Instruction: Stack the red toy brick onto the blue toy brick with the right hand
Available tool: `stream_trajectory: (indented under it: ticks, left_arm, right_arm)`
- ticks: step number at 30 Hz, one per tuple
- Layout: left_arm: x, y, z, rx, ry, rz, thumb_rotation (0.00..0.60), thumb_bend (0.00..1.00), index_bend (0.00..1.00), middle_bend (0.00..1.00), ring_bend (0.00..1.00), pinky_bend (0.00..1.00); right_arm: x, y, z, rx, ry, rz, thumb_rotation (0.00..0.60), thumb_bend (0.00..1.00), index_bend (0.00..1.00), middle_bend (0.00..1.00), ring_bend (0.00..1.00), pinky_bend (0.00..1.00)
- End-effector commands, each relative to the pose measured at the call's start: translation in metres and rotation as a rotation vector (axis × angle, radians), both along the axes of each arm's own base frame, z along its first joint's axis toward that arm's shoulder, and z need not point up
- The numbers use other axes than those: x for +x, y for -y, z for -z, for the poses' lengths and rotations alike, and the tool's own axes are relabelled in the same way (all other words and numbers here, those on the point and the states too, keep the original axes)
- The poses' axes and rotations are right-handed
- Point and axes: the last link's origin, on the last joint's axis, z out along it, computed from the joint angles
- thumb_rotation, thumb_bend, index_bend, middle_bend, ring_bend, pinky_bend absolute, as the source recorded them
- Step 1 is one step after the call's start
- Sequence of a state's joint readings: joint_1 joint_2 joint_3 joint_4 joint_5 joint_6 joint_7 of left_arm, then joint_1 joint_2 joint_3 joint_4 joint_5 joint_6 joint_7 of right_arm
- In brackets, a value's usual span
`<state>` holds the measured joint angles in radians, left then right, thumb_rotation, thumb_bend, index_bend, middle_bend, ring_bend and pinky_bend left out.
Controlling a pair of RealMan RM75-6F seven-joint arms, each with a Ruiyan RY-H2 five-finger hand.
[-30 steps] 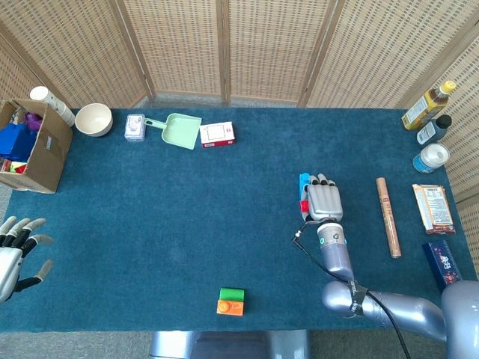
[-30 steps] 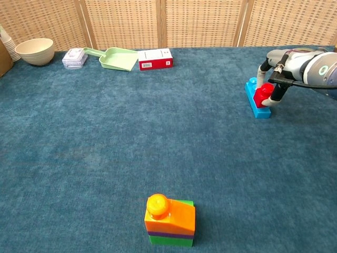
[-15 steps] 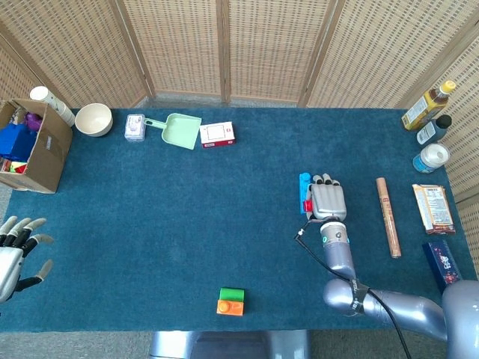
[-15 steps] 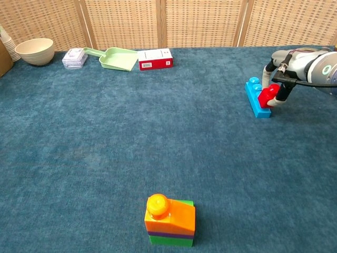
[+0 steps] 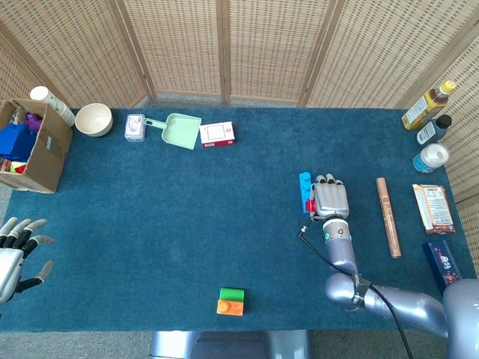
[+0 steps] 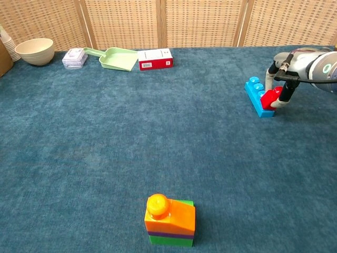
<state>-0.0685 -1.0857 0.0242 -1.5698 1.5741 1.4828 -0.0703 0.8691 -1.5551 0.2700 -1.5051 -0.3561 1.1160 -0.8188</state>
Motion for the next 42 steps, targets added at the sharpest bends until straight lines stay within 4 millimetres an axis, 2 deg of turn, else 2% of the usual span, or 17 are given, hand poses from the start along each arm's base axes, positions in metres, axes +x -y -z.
stream_trajectory:
  ticks: [1,12,28,38,42]
  left_arm:
    - [0.000,0.000,0.000,0.000,-0.001,-0.002,0.568,0.41,0.37,0.18,0.14,0.00]
    - [0.000,0.002,0.000,0.001,-0.001,-0.006,0.571,0.41,0.37,0.18,0.14,0.00]
    - [-0.002,0.003,0.002,-0.001,0.001,-0.013,0.565,0.41,0.37,0.18,0.14,0.00]
    - [-0.001,0.003,0.000,0.004,0.003,-0.002,0.569,0.41,0.37,0.18,0.14,0.00]
    - [0.000,0.004,-0.001,0.010,0.008,0.001,0.567,0.41,0.37,0.18,0.14,0.00]
  right_arm:
    - [0.002,0.003,-0.001,0.010,-0.006,0.005,0.600,0.26,0.52,0.18,0.11,0.21]
    - [0.009,0.011,-0.002,0.036,-0.037,0.009,0.600,0.25,0.51,0.18,0.10,0.21]
    - [0.011,0.019,-0.005,0.047,-0.067,0.034,0.600,0.28,0.31,0.15,0.09,0.21]
    - [0.014,0.012,-0.017,0.035,-0.021,0.025,0.600,0.28,0.22,0.13,0.06,0.21]
    - [0.017,0.002,-0.027,-0.001,0.105,-0.018,0.600,0.30,0.21,0.13,0.06,0.21]
